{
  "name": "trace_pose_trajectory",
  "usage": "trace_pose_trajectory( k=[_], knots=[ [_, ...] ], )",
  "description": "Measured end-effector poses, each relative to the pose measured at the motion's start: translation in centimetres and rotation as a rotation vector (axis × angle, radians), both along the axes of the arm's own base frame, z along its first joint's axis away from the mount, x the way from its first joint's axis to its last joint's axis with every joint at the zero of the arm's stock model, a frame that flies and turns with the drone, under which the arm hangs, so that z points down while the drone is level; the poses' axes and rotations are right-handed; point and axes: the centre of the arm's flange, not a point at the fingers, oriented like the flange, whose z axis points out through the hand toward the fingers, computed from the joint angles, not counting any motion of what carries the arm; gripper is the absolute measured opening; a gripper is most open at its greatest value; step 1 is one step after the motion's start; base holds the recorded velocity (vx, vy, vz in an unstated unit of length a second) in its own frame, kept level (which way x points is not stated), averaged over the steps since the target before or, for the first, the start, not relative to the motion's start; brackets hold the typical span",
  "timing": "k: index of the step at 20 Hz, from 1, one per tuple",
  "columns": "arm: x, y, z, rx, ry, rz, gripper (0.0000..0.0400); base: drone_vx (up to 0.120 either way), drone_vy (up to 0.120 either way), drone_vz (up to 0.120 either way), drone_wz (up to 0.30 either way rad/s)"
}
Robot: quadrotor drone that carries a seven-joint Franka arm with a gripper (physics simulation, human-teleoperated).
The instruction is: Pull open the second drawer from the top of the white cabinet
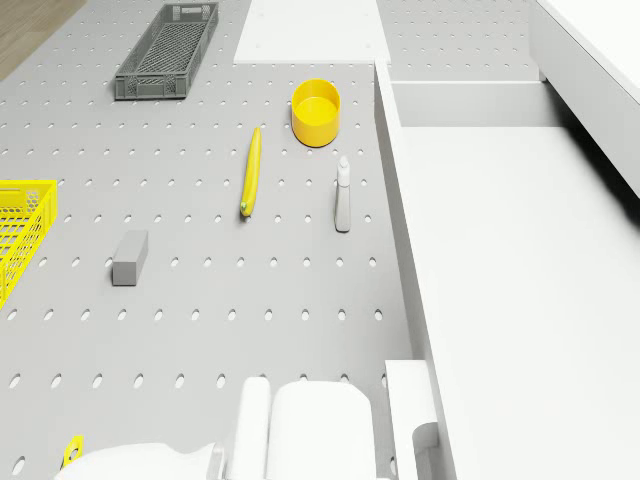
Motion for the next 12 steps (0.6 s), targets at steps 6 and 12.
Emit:
trace_pose_trajectory(
  k=[6,12],
  knots=[
    [-0.2,-1.3,0.6,0.006,0.016,-0.001,0.0287,0.000,0.100,0.000,0.000],
    [-0.2,-1.8,0.8,0.010,0.017,-0.004,0.0295,0.000,-0.013,0.000,0.000]
  ],
)
